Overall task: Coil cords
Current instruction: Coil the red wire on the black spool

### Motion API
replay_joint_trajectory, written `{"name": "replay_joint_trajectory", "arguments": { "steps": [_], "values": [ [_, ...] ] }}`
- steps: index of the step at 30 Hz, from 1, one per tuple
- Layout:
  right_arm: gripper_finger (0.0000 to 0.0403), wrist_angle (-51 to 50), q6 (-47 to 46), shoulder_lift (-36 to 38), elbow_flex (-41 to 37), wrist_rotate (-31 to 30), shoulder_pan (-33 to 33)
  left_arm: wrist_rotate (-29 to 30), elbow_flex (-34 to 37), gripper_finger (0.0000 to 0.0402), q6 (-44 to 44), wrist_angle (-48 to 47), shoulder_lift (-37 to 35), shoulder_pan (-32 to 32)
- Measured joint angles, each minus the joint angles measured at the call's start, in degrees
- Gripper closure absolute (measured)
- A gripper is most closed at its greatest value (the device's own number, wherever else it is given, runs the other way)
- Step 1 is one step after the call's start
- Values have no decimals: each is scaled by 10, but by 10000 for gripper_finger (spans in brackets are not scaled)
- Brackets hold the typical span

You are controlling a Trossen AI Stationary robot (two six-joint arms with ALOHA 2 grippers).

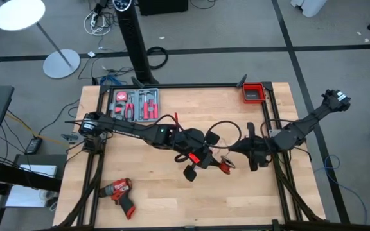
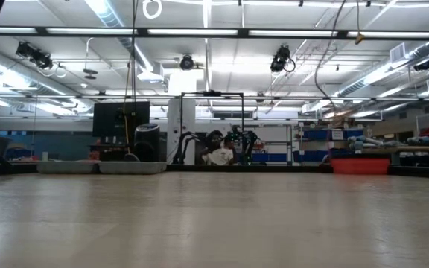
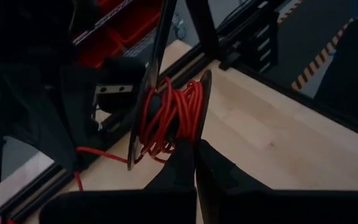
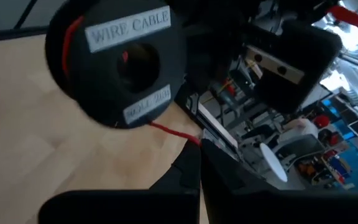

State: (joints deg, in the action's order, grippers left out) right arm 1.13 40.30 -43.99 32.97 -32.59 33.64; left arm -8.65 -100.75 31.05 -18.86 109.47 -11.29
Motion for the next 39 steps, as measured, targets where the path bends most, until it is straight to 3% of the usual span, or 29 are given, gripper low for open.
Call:
{"name": "replay_joint_trajectory", "arguments": {
  "steps": [5,9,19,29,39],
  "values": [
    [403,-2,-7,13,0,7,7,-28,0,401,4,0,-4,2],
    [403,-1,5,-18,0,35,-19,-56,1,401,22,-4,-4,5],
    [403,97,67,-56,0,148,-103,-100,1,401,24,-2,-4,21],
    [403,181,271,-108,0,170,-117,-124,0,401,-32,-5,-5,34],
    [402,235,403,-104,-1,175,-113,-204,-1,401,-124,-3,-5,57]
  ]
}}
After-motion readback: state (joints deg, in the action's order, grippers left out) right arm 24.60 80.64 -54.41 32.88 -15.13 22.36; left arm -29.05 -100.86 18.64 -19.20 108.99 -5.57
